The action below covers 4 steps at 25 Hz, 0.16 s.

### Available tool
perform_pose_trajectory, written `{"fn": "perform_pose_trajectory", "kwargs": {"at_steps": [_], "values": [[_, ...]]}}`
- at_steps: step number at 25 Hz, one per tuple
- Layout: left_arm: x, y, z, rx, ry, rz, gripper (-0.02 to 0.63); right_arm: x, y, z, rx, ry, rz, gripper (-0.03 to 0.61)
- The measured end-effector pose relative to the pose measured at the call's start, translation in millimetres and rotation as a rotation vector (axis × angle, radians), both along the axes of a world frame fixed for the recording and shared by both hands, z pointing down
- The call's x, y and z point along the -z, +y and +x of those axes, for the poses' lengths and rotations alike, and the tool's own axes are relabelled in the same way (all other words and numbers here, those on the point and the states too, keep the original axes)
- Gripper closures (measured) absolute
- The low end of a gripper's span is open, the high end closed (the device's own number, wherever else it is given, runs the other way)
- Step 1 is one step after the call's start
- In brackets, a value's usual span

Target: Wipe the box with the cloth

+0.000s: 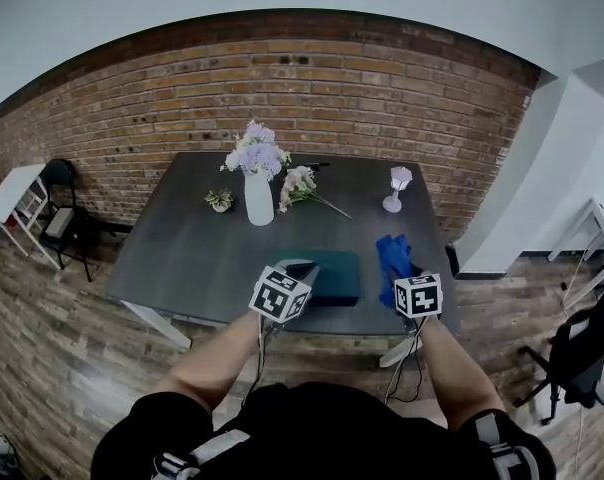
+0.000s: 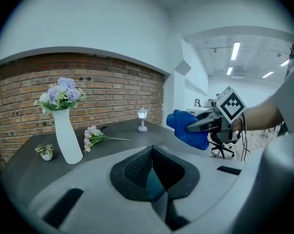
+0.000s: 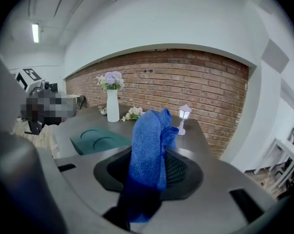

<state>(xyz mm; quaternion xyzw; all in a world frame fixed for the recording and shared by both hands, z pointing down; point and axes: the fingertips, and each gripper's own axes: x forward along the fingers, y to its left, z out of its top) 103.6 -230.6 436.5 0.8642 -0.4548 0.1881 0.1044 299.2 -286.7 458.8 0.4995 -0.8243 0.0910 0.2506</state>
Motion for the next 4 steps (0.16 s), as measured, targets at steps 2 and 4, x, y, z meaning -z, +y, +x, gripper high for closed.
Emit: {"fn": "perform_pose_trajectory", "kwargs": {"at_steps": [2, 4], "values": [[-0.1, -4.5, -1.2, 0.009, 0.005, -0.003, 0.604, -3.1, -0.9, 4.2, 0.012, 0.015, 0.000, 0.436], [-0.3, -9.6, -2.1, 0.017, 0.006, -0.007, 0.604, -6.2, -2.9, 9.7, 0.022, 0.026, -0.001, 0.436]]}}
